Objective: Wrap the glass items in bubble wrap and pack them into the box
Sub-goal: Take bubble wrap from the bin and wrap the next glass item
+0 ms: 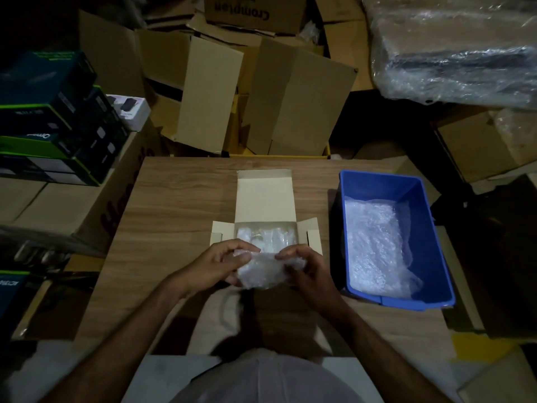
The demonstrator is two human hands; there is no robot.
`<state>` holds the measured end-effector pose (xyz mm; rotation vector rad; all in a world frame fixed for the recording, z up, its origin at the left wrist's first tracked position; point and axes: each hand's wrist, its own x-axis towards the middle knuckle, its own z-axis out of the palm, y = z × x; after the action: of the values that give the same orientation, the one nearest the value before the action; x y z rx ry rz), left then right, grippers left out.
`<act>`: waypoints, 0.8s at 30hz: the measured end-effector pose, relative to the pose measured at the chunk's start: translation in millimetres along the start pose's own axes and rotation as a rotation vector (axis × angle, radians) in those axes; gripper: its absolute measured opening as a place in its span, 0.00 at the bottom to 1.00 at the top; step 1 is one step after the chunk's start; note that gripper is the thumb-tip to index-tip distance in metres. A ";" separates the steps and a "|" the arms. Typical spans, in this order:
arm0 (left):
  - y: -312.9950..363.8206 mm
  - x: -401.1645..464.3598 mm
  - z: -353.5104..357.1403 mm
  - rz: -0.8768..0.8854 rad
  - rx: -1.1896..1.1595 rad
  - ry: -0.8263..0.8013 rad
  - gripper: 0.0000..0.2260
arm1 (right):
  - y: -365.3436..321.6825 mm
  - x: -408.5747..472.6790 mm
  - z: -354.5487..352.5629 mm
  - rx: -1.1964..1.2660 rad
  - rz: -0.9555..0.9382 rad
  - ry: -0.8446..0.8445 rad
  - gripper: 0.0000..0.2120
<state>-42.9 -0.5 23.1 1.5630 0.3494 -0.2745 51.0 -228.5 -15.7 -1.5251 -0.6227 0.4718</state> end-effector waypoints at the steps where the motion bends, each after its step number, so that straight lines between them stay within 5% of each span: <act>1: -0.4 1.3 -3.5 -0.079 -0.078 -0.054 0.13 | 1.7 0.7 0.6 -0.033 0.003 0.026 0.12; 4: -1.3 9.5 -13.4 -0.165 -0.203 -0.110 0.20 | 2.3 0.0 1.8 0.003 0.132 0.056 0.10; 7: -3.1 27.7 -18.2 -0.087 -0.059 -0.024 0.12 | 9.8 -2.7 2.6 0.041 0.247 0.009 0.11; 9: -3.9 43.8 -20.7 -0.046 0.010 -0.029 0.16 | 14.0 -2.8 7.8 0.036 0.280 0.041 0.10; 12: -8.2 70.8 -24.0 0.029 0.227 -0.003 0.20 | 26.9 0.3 18.8 -0.131 0.218 0.163 0.07; 16: -17.4 105.1 -20.0 0.144 0.572 0.090 0.12 | 43.6 9.0 35.9 -0.386 0.290 0.215 0.15; 24: -47.4 141.4 -10.8 0.403 0.987 0.181 0.07 | 75.5 18.9 53.7 -0.761 0.301 0.057 0.15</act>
<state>68.6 17.5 -74.9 2.5916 0.0043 0.0362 38.3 -174.6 -92.3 -2.3679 -0.5552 0.4351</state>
